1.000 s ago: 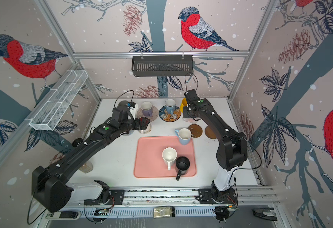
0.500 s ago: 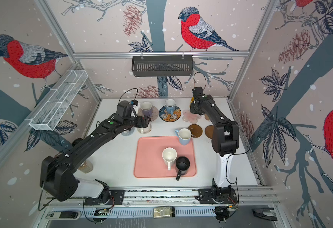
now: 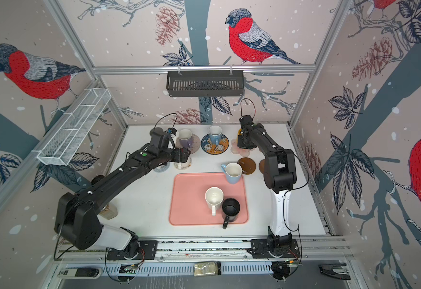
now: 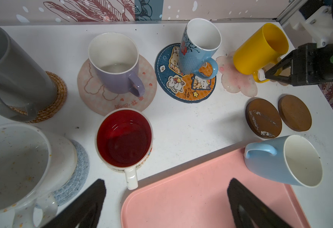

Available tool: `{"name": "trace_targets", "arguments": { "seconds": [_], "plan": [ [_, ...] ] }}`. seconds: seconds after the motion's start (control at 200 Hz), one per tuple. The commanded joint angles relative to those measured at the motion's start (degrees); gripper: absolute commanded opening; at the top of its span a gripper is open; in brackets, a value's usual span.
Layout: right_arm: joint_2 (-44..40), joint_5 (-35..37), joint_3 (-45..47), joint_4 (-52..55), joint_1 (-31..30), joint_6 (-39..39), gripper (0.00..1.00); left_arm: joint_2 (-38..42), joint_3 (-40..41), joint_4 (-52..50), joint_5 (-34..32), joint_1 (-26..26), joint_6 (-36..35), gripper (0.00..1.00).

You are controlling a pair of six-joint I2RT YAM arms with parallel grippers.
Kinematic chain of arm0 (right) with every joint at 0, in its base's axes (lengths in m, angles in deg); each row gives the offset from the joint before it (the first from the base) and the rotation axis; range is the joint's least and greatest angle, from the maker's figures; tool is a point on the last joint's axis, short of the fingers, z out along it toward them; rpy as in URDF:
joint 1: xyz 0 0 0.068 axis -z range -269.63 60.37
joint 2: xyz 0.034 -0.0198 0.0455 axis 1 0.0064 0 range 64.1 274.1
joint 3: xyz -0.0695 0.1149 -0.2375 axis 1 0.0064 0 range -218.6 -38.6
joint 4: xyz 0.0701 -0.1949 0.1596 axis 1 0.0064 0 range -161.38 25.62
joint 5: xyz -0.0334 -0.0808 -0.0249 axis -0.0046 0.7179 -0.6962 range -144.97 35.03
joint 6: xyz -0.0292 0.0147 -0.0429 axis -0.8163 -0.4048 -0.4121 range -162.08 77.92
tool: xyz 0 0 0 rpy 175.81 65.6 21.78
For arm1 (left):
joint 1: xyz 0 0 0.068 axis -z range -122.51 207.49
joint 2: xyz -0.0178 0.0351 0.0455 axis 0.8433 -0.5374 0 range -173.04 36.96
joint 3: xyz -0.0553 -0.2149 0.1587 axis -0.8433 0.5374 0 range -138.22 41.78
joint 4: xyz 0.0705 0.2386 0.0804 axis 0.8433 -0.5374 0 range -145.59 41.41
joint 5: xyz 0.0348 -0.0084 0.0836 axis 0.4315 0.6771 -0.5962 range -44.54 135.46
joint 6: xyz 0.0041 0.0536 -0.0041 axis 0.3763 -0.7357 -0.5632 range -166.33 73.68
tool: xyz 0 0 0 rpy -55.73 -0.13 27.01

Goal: Place cups on coasters
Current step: Place the cup on the coaster.

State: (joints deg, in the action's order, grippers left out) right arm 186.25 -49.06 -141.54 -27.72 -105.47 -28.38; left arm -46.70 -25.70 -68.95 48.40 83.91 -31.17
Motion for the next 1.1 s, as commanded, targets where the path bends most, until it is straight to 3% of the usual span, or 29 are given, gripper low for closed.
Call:
{"name": "trace_targets", "arguments": {
  "seconds": [0.0, 0.425, 0.565, 0.665, 0.876, 1.096],
  "plan": [
    [-1.84, 1.12, 2.17, -3.19, -0.75, 0.01, 0.02, 0.11, 0.79, 0.22, 0.13, -0.11, -0.53, 0.97],
    [-1.04, 2.96, 4.06, -4.64, -0.90, 0.70, 0.02, 1.04, 1.98, 0.87, 0.84, -0.13, -0.73, 0.97],
    [-0.51, 3.08, 4.54, -5.15, -0.92, 0.69, 0.08, 0.69, 1.83, 0.77, 1.28, -0.07, -0.77, 0.97],
    [-0.67, 2.74, 5.25, -5.42, -1.04, 0.67, 0.18, 0.53, 1.83, 0.73, 1.61, -0.09, -0.78, 0.97],
    [-2.65, 2.54, 7.52, -6.57, -1.12, 0.66, 0.54, 0.43, 1.80, 0.78, 2.60, -0.11, -0.86, 0.97],
    [-4.21, 3.03, 7.70, -6.48, -1.04, 0.62, 0.70, 0.78, 1.44, 0.36, 3.52, -0.07, -1.50, 0.97]
  ]
}}
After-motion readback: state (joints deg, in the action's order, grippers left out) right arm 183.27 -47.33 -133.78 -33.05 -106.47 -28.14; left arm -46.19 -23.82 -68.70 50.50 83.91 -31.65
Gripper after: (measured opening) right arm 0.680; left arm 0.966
